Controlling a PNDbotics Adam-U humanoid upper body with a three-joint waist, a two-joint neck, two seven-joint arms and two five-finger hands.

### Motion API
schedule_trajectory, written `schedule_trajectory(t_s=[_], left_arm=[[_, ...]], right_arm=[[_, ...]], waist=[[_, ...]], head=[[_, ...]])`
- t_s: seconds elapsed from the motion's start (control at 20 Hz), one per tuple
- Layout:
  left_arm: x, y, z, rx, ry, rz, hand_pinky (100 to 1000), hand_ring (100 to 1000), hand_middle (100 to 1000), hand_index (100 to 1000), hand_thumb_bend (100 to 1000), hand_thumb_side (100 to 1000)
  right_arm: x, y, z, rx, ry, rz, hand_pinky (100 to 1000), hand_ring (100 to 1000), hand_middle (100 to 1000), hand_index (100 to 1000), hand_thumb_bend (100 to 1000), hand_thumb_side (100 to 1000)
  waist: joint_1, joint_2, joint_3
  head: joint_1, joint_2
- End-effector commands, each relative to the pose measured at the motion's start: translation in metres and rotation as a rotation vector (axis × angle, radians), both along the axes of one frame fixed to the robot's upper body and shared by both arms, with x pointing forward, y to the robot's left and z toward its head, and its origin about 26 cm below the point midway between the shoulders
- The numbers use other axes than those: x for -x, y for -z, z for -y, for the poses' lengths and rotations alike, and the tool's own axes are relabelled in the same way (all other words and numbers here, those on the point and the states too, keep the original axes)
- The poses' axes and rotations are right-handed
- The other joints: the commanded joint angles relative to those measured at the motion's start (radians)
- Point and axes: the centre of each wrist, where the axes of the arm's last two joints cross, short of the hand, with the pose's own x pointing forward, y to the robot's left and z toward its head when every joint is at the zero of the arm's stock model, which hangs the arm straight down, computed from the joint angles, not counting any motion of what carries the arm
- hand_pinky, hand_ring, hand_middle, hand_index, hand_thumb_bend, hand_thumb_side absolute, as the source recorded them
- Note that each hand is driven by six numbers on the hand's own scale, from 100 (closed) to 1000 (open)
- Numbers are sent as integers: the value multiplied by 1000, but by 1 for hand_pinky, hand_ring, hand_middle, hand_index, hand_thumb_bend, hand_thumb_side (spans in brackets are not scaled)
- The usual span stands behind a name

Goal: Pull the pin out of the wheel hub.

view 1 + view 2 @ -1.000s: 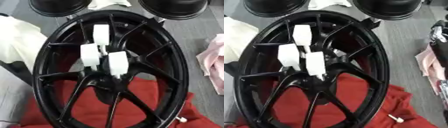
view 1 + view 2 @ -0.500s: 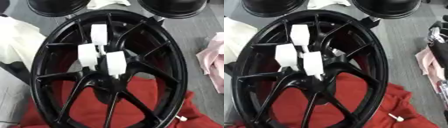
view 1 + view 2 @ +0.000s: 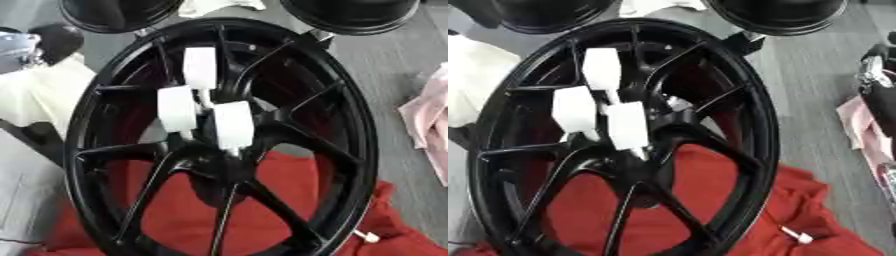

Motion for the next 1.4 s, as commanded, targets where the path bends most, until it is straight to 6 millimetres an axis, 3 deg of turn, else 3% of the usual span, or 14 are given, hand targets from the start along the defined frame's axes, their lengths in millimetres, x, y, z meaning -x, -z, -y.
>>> schedule_trajectory(t_s=[0.05,0.6,0.85,1.15,1.3,1.4], left_arm=[[-3,-5,6,-38,4,10,811,777,759,851,100,982],[-27,-8,34,-24,10,-11,823,807,782,893,100,942],[-32,-6,39,-9,-29,-44,849,833,791,892,106,811],[-30,-5,40,-18,-84,-32,845,817,754,858,211,774],[-26,-6,38,-15,-85,-28,837,809,741,846,231,798],[-23,-7,37,-11,-83,-29,834,791,699,807,342,858]], right_arm=[[1,-8,3,30,-7,16,807,770,702,845,100,525],[0,-4,2,24,-15,2,807,768,701,845,100,531],[-1,-3,1,17,-19,0,807,768,701,845,100,529],[-2,0,2,10,-22,-3,807,768,700,845,100,527],[-2,1,1,8,-25,-4,807,768,700,845,100,527],[-2,1,1,8,-26,-5,807,768,700,845,100,526]], waist=[[0,-25,-3],[5,-28,-9],[9,-27,-14],[14,-25,-15],[15,-25,-14],[16,-24,-13]], head=[[5,4],[12,20],[17,20],[17,22],[17,23],[16,24]])
